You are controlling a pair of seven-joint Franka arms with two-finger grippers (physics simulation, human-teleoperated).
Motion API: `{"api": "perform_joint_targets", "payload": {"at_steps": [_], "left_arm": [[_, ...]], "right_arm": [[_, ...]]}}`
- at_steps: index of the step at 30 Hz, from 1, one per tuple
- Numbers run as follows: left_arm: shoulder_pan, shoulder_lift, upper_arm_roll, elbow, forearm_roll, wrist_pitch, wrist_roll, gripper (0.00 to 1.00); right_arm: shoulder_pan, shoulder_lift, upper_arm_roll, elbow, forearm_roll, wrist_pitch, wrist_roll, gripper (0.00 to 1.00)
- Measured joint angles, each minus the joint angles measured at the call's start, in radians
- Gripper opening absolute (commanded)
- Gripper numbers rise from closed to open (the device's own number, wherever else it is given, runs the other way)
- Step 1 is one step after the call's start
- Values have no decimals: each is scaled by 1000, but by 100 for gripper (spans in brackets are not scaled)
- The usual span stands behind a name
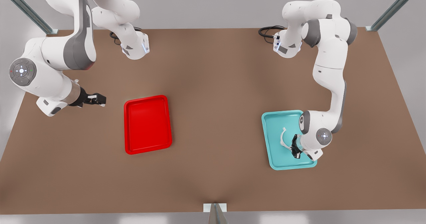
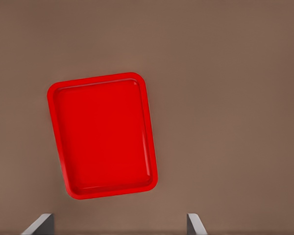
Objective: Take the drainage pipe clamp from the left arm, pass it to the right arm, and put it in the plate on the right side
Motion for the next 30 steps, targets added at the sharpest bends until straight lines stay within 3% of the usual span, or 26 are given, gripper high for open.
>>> {"api": "perform_joint_targets", "payload": {"at_steps": [16, 23, 26, 30], "left_arm": [[-4, -67, -2, 11, -23, -67, -21, 21], [-139, -74, -54, 242, -22, -306, -69, 21], [-232, -55, -55, 315, -21, -370, -111, 21], [-341, 33, -59, 476, -25, -414, -208, 21]], "right_arm": [[28, 28, 1, 9, 17, 1, 1, 100], [83, 122, 0, 39, 49, 1, 2, 100], [176, 282, -1, 152, 93, 6, 3, 100], [355, 341, 0, 164, 119, 61, 43, 100]]}}
